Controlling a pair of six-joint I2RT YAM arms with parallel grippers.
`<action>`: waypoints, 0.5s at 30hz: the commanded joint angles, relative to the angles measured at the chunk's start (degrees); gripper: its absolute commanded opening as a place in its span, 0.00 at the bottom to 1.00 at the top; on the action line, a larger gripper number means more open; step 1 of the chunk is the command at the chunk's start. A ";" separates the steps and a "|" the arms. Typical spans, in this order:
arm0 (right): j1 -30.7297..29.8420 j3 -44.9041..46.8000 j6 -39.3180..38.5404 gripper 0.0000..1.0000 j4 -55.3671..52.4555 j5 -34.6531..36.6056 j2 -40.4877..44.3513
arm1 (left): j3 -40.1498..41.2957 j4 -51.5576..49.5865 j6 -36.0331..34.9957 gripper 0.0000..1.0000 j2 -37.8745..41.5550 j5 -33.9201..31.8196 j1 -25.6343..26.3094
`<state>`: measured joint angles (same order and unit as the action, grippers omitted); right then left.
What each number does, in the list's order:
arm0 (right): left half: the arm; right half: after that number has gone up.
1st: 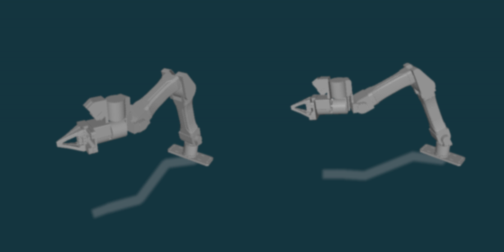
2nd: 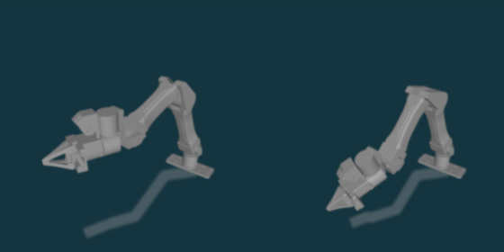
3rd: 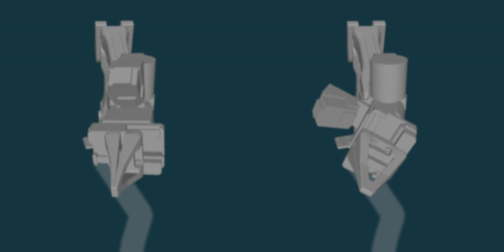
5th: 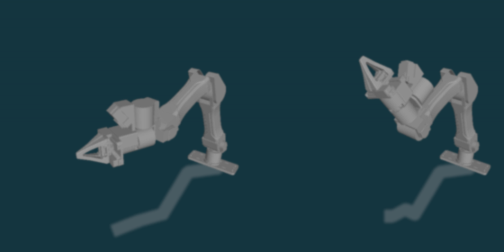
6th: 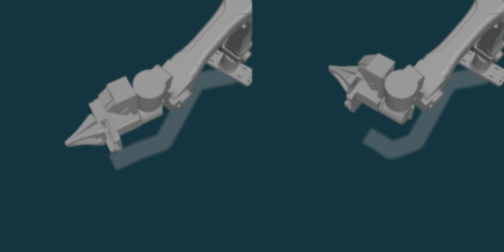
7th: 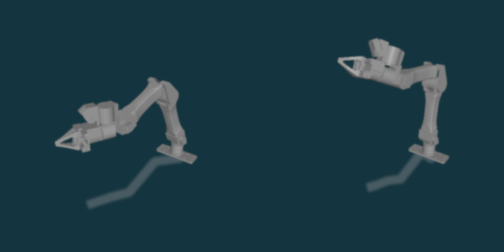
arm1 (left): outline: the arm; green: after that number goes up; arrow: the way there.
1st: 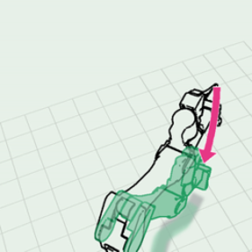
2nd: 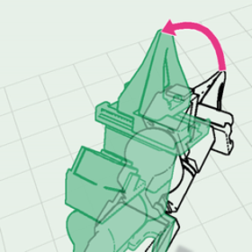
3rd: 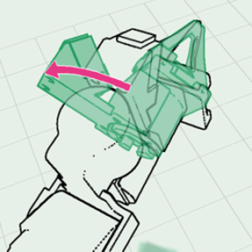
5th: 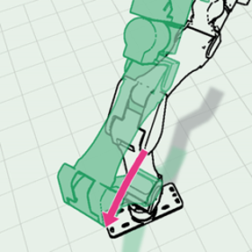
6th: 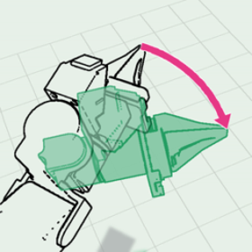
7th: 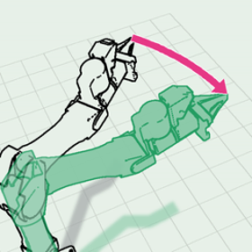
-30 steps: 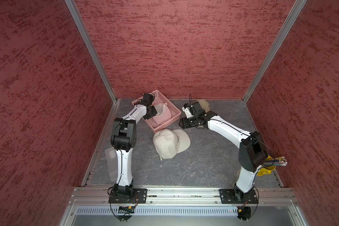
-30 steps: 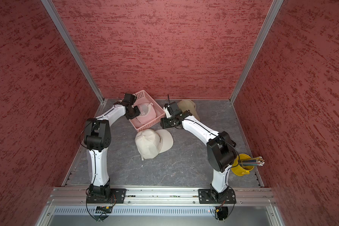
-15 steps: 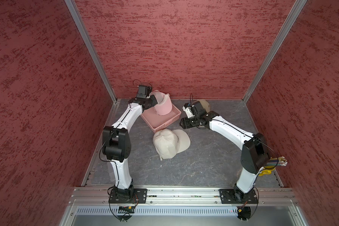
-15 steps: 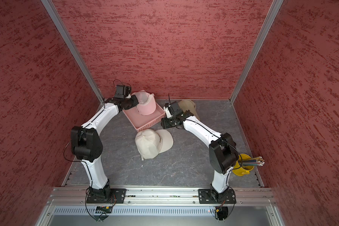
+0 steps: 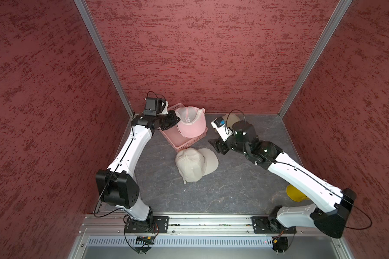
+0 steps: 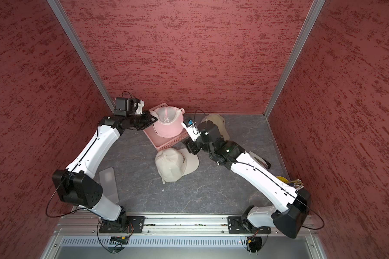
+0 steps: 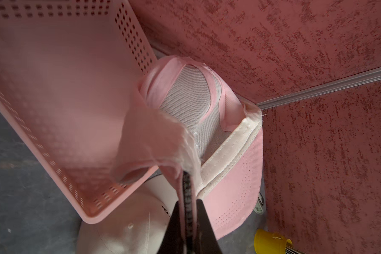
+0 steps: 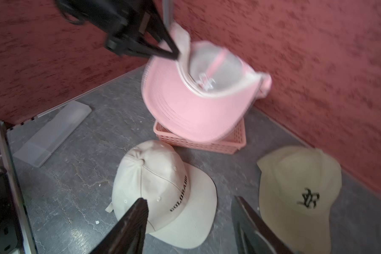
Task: Turn the baseball cap inside out
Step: Pick up the baseball cap from the basket.
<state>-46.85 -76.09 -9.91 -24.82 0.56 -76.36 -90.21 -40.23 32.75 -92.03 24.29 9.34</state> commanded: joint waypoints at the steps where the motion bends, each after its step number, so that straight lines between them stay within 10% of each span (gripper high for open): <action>1: -3.94 3.60 -11.11 0.65 9.37 5.34 -3.88 | 0.92 0.64 6.61 0.00 -0.06 5.28 0.87; 15: -6.87 -0.57 -21.88 0.60 25.34 20.69 -20.45 | 3.61 -2.97 7.41 0.00 2.81 14.56 1.73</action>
<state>-53.78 -74.72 -28.91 -6.90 13.98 -96.29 -87.13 -42.68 40.66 -91.46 33.39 10.57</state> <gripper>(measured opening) 0.616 0.092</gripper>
